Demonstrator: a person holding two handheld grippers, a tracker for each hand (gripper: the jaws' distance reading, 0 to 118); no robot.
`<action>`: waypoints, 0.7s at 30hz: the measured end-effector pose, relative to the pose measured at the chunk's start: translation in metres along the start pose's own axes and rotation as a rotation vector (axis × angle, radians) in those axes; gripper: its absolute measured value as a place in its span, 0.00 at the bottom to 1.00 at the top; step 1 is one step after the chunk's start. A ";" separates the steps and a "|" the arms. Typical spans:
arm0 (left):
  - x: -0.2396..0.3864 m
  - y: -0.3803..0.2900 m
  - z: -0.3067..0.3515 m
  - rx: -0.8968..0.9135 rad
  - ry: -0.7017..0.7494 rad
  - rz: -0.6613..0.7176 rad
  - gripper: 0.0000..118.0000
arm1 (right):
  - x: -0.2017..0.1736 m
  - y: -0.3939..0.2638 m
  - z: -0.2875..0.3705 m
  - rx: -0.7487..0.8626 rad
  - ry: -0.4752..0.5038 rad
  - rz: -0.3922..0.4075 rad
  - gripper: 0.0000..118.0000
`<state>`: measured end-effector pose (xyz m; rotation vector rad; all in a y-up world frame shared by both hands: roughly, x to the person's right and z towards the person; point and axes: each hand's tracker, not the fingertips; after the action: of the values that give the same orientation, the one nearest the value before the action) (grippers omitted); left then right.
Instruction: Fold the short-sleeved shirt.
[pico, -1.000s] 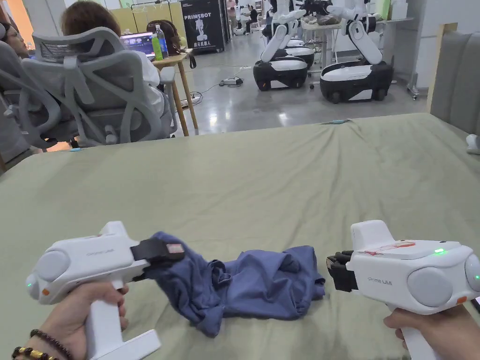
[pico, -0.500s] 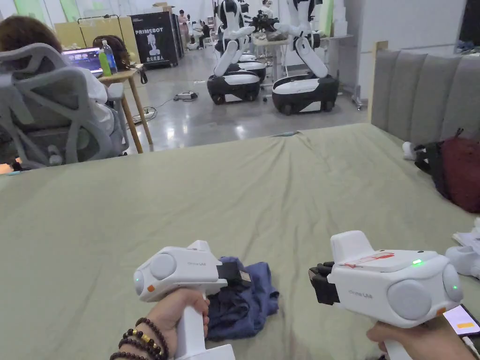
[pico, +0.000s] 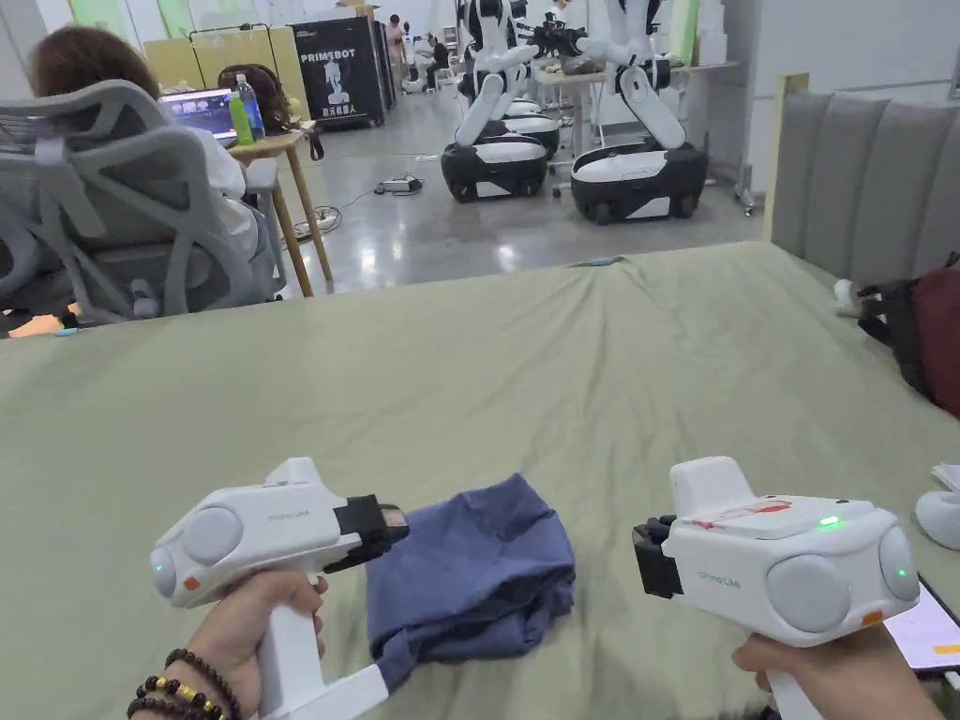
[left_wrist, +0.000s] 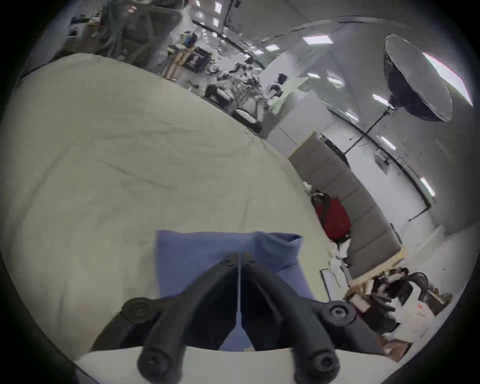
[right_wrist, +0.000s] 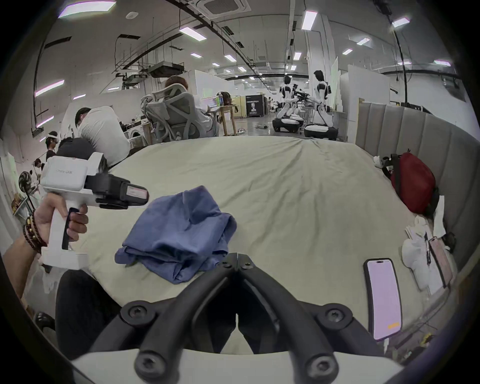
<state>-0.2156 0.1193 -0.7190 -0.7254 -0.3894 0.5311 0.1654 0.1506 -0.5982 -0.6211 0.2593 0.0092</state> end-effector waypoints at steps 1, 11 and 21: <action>0.001 -0.005 0.002 -0.011 0.001 -0.021 0.00 | -0.001 0.000 0.000 -0.002 0.005 0.003 0.00; 0.062 -0.016 -0.058 -0.128 -0.161 -0.081 0.00 | 0.007 -0.002 0.004 0.001 0.035 -0.017 0.00; 0.090 -0.050 -0.146 -0.308 -0.090 -0.092 0.00 | 0.043 -0.022 0.005 -0.053 -0.026 -0.089 0.00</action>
<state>-0.0533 0.0643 -0.7706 -0.9772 -0.5938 0.4219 0.2106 0.1326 -0.5917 -0.6843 0.2068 -0.0618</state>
